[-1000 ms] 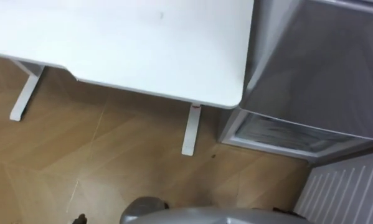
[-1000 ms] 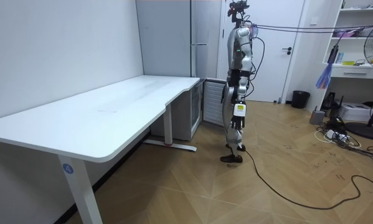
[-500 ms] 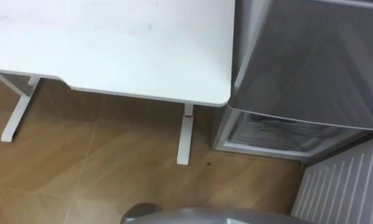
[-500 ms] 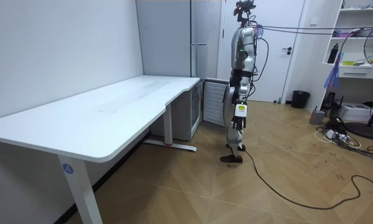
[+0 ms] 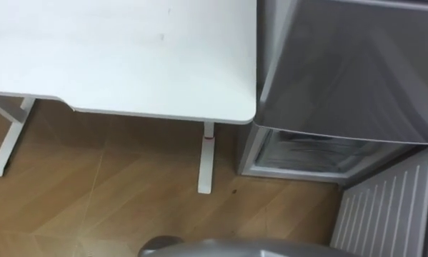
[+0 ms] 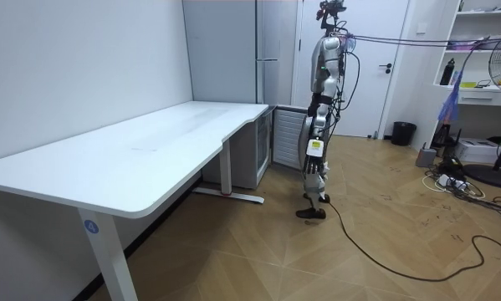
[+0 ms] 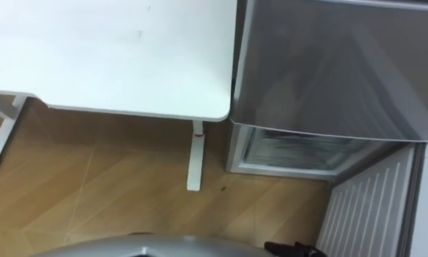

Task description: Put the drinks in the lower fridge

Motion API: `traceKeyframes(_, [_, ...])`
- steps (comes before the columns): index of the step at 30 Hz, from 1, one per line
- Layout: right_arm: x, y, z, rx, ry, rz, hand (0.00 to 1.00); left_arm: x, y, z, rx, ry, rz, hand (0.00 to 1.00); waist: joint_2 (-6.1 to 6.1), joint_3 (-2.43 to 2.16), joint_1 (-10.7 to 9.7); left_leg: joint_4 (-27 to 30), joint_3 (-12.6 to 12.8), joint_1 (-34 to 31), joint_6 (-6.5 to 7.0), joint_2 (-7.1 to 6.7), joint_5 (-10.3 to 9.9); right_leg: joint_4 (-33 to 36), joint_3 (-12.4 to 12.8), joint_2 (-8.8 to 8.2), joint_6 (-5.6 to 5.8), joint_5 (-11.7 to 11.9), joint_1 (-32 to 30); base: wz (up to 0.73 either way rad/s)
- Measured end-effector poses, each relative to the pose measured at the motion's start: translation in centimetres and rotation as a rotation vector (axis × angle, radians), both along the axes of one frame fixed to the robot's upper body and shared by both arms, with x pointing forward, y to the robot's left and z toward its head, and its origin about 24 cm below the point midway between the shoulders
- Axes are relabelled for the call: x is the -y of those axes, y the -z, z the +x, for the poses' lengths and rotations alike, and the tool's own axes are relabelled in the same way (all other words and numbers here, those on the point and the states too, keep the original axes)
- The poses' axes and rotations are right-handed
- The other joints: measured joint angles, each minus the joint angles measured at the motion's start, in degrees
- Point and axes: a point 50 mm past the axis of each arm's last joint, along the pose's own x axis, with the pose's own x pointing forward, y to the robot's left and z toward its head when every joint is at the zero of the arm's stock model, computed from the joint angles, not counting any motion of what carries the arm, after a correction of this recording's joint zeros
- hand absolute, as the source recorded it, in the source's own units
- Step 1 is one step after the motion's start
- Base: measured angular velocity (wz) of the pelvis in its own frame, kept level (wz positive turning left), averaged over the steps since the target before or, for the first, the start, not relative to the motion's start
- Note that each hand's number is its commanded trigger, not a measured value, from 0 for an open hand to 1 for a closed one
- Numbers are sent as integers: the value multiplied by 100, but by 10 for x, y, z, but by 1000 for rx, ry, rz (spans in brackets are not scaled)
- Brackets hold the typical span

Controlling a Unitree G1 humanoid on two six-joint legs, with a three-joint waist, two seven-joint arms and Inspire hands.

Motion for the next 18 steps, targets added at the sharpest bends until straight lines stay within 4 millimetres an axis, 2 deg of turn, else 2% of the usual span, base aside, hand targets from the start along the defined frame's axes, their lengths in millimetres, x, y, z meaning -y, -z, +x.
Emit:
traceKeyframes(6, [1, 0, -3, -4, 6, -24, 0, 1, 0, 6, 10, 25, -5, 0, -12, 26, -170, -101, 26, 18, 0, -12, 1, -32, 88, 5, -5, 18, -32, -5])
traceKeyframes(11, [3, 0, -5, -12, 29, -47, 0, 2, 0, 16, 35, 41, -6, 0, 32, 0, -237, -108, 30, 15, 0, -27, 1, -26, 143, -1, 3, 24, -37, -1])
traceKeyframes(14, [5, -1, -3, -9, 59, -71, 0, 2, -1, 19, 56, 50, -3, 0, 42, 4, -341, -111, 14, 22, 0, -27, 1, -18, 182, 3, 4, 29, -36, 0])
traceKeyframes(17, [9, -3, 5, 23, 80, -101, 0, 3, -1, 21, 75, 74, 3, 0, 27, 50, -384, -214, 31, 117, 2, -30, 2, -2, 250, 10, 6, 40, -22, -11])
traceKeyframes(18, [11, -4, 10, 49, 69, -124, 0, 3, -1, 21, 78, 79, 4, 0, 29, 51, -381, -270, 36, 165, 5, -37, 4, 9, 274, 10, 10, 42, -21, -19])
